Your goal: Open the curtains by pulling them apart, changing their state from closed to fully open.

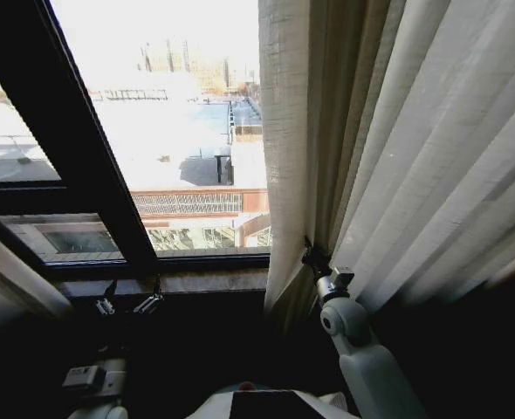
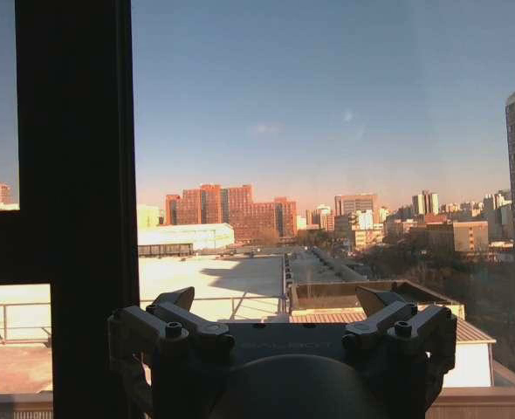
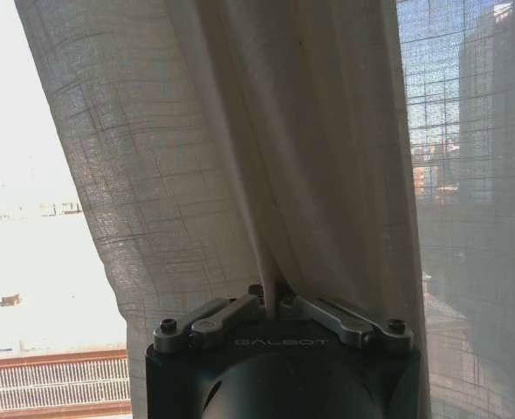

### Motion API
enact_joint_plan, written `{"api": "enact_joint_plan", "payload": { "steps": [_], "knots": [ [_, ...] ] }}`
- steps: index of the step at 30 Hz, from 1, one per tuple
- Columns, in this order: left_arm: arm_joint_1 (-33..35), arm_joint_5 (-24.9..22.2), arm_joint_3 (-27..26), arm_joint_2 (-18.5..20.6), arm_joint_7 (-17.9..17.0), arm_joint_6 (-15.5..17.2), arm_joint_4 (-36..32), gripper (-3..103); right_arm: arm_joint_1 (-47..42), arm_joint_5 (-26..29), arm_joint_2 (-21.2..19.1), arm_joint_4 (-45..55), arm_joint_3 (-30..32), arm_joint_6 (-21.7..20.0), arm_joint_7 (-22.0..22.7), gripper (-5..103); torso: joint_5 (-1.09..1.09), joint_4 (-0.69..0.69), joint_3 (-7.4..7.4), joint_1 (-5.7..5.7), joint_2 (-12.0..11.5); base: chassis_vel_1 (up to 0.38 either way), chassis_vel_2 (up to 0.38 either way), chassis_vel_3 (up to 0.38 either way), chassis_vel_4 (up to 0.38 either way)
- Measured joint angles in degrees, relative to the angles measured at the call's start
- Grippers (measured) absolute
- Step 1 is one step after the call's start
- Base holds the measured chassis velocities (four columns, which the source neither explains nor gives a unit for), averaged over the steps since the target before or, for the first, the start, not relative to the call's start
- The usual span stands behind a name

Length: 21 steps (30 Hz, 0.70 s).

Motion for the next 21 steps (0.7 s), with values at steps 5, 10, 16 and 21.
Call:
{"api": "enact_joint_plan", "payload": {
  "steps": [5, 10, 16, 21],
  "knots": [
    [0.08, 0.01, -0.02, 0.00, 0.00, -0.08, 0.01, 100, -0.05, 0.05, -0.26, 0.15, 0.20, 0.01, -0.03, 0, -0.01, 0.00, 0.00, 0.00, 0.00, -0.361, -0.356, 0.364, 0.365],
    [0.12, 0.01, -0.09, 0.00, 0.01, -0.13, 0.07, 100, -0.06, 0.08, -0.23, 0.17, 0.23, 0.02, -0.06, 0, -0.02, 0.01, 0.00, 0.00, 0.00, -0.351, -0.353, 0.360, 0.365],
    [0.13, 0.01, -0.11, 0.00, 0.00, -0.17, 0.15, 100, -0.05, 0.08, -0.13, 0.19, 0.16, 0.03, -0.18, 0, -0.01, 0.01, 0.00, 0.00, 0.00, -0.361, -0.352, 0.365, 0.354],
    [0.17, 0.07, -0.10, 0.00, -0.01, -0.35, 0.33, 100, -0.07, 0.08, -0.16, 0.15, 0.15, 0.03, -0.56, 0, -0.01, 0.01, 0.00, 0.00, 0.00, -0.353, -0.350, 0.353, 0.340]
  ]
}}
